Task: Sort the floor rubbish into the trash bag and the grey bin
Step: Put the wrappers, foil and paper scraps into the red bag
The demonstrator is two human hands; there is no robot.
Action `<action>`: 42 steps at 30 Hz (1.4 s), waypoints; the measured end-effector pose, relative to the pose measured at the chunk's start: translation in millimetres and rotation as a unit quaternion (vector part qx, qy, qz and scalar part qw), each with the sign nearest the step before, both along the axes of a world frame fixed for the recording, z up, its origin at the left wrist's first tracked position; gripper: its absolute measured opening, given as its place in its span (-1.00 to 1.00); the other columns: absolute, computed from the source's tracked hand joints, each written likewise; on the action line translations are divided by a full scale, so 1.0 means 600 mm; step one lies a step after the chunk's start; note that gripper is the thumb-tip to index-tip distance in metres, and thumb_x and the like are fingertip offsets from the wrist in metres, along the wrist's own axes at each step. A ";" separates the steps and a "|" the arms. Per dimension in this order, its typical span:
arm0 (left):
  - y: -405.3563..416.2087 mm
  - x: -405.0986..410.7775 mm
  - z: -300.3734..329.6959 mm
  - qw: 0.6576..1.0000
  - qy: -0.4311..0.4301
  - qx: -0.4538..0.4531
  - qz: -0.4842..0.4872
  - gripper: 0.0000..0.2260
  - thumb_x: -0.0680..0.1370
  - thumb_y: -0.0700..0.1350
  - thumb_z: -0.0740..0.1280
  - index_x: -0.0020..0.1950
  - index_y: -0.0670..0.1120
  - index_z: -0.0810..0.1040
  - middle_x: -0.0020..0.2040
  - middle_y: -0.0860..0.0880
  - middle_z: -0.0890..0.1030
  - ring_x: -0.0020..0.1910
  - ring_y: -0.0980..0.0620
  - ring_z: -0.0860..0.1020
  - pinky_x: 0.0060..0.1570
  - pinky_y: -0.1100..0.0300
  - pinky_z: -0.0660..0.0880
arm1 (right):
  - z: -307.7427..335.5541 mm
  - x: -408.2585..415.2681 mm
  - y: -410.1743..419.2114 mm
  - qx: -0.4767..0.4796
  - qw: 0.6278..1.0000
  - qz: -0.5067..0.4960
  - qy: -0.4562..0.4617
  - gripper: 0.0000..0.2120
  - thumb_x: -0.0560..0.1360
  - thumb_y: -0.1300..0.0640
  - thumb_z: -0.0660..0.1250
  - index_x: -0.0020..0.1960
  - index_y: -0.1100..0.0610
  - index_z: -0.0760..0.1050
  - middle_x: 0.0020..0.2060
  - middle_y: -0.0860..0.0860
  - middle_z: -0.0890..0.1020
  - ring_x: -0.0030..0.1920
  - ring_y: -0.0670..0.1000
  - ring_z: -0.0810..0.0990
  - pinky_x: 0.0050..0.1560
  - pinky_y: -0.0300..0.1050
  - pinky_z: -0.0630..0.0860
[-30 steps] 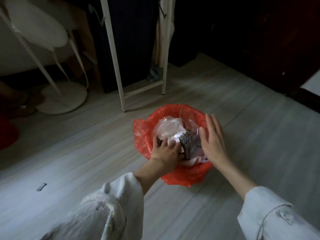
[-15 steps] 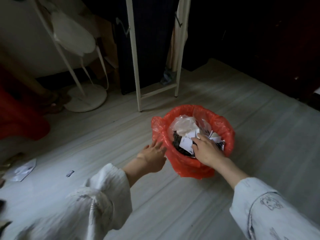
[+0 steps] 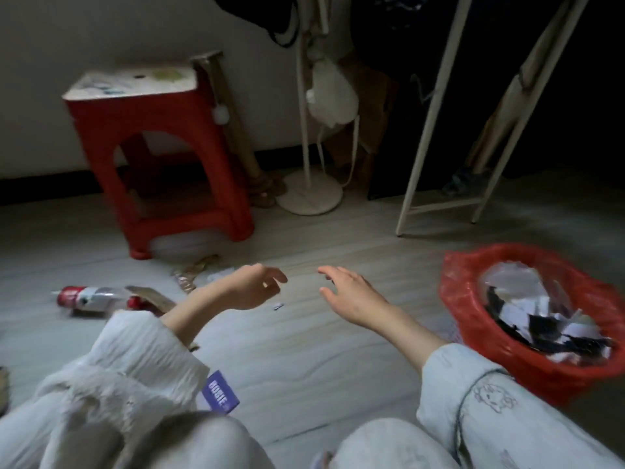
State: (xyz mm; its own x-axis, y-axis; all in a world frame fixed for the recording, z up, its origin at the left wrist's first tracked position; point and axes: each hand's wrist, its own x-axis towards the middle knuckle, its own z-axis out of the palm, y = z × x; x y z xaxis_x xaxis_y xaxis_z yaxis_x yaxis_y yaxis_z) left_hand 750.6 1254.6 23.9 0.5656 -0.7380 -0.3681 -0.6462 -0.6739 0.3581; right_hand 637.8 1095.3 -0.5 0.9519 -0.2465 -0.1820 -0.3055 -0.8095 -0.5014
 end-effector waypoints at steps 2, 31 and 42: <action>0.070 0.026 -0.036 0.999 0.010 0.002 0.051 -0.72 0.58 -0.19 0.22 0.28 -0.04 0.48 0.18 -0.04 0.59 0.13 0.01 0.55 0.14 0.24 0.42 | -0.028 0.039 0.028 0.003 0.999 0.023 0.030 -0.59 0.58 0.12 0.14 0.42 0.11 0.26 0.32 0.10 0.44 0.33 0.09 0.39 0.29 -0.15 0.27; 0.219 0.078 -0.497 0.976 -0.045 0.177 -0.116 -0.74 0.56 -0.21 0.17 0.24 -0.12 0.32 0.24 -0.16 0.33 0.17 -0.16 0.33 0.04 0.01 0.31 | -0.491 0.302 0.101 -0.122 0.977 0.162 0.071 -0.92 0.48 0.41 0.24 -0.07 0.37 0.49 -0.08 0.30 0.50 -0.03 0.30 0.50 -0.15 0.08 0.45; 0.213 0.097 -0.506 0.980 -0.004 0.189 -0.059 -0.56 0.49 -0.11 0.33 0.32 -0.13 0.28 0.27 -0.17 0.30 0.22 -0.15 0.30 0.18 0.01 0.27 | -0.476 0.428 0.146 -0.096 0.980 0.168 0.042 -0.80 0.55 0.17 0.20 0.05 0.24 0.52 0.09 0.17 0.51 0.19 0.18 0.42 0.13 -0.03 0.34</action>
